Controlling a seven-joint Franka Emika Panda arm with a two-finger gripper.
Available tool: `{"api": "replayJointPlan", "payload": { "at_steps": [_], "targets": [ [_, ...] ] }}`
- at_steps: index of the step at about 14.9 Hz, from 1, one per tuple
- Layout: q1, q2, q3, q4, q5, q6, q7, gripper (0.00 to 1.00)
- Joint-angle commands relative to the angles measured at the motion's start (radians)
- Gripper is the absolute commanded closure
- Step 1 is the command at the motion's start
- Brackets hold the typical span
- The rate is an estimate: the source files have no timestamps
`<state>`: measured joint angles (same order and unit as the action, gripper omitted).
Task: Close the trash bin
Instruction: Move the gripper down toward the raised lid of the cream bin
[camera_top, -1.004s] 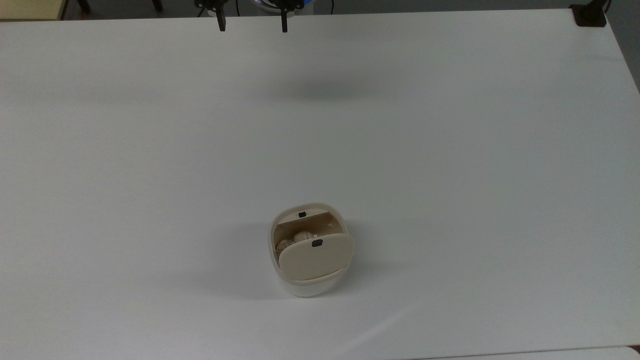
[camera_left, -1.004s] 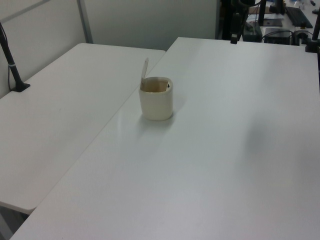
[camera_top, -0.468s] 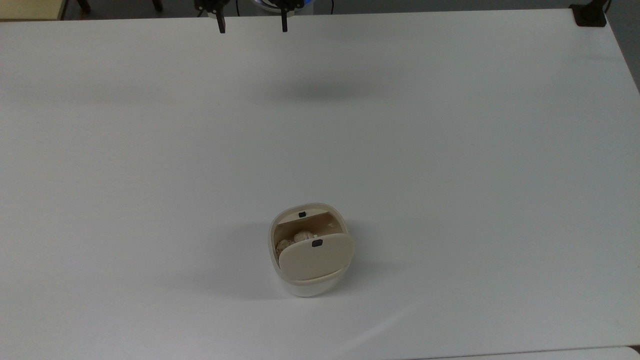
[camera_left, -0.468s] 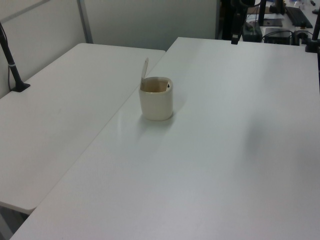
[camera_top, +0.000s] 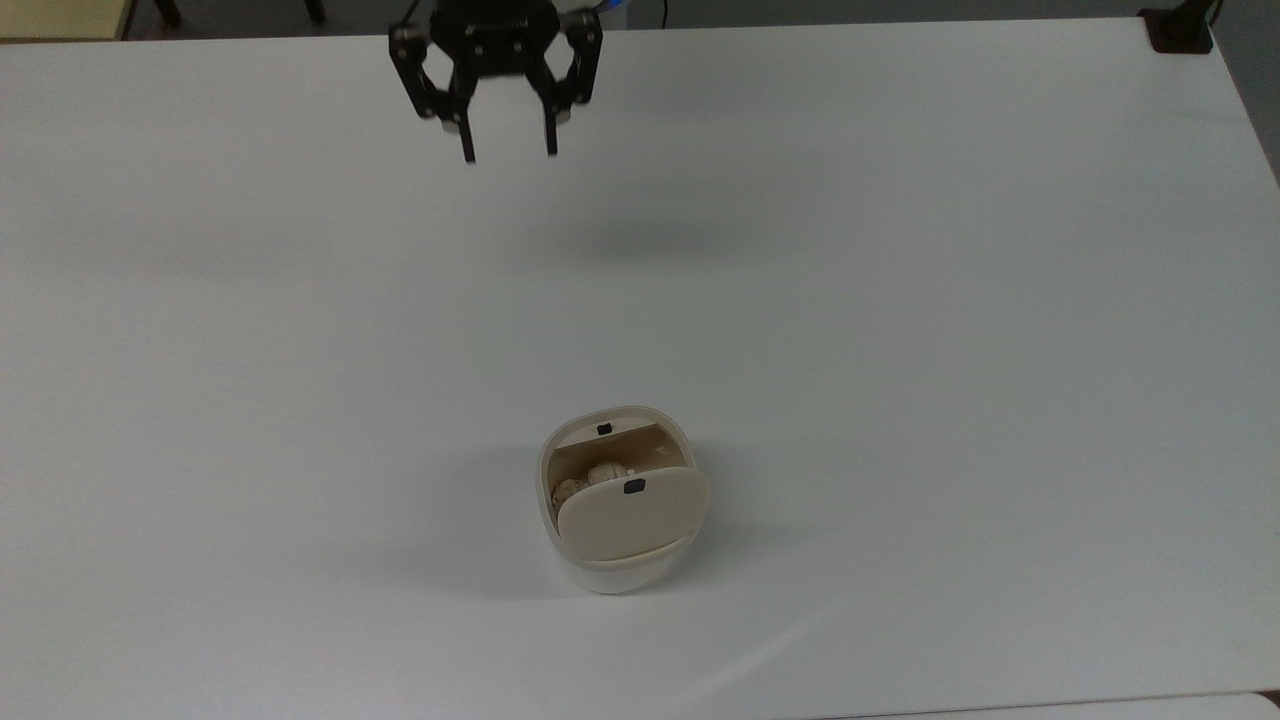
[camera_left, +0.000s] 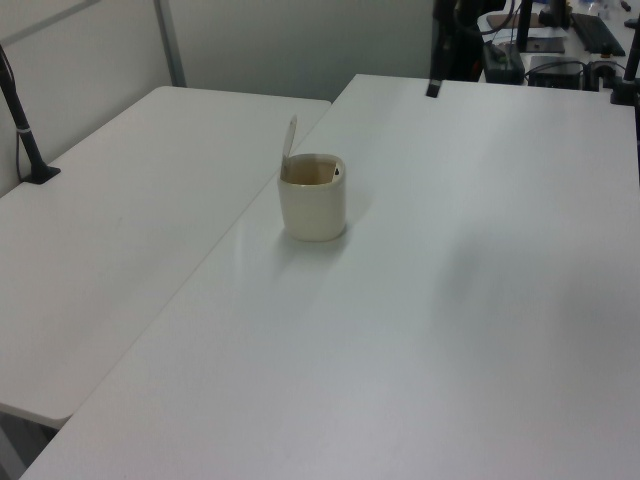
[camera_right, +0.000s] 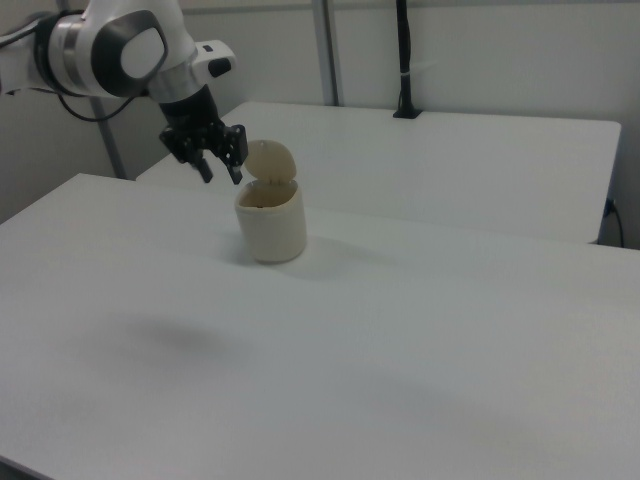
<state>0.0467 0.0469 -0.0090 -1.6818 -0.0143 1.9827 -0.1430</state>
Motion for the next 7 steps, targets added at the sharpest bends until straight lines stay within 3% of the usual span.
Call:
{"api": "replayJointPlan", "payload": {
  "at_steps": [1,2,4,7],
  "targets": [
    [0.009,0.155,0.037,0.157,0.007,0.082,0.207,0.93],
    [0.019,0.198,0.038,0.212,0.005,0.094,0.289,1.0],
    [0.045,0.264,0.038,0.284,0.005,0.143,0.469,1.0],
    [0.05,0.295,0.038,0.292,0.005,0.319,0.774,1.0]
  ]
}}
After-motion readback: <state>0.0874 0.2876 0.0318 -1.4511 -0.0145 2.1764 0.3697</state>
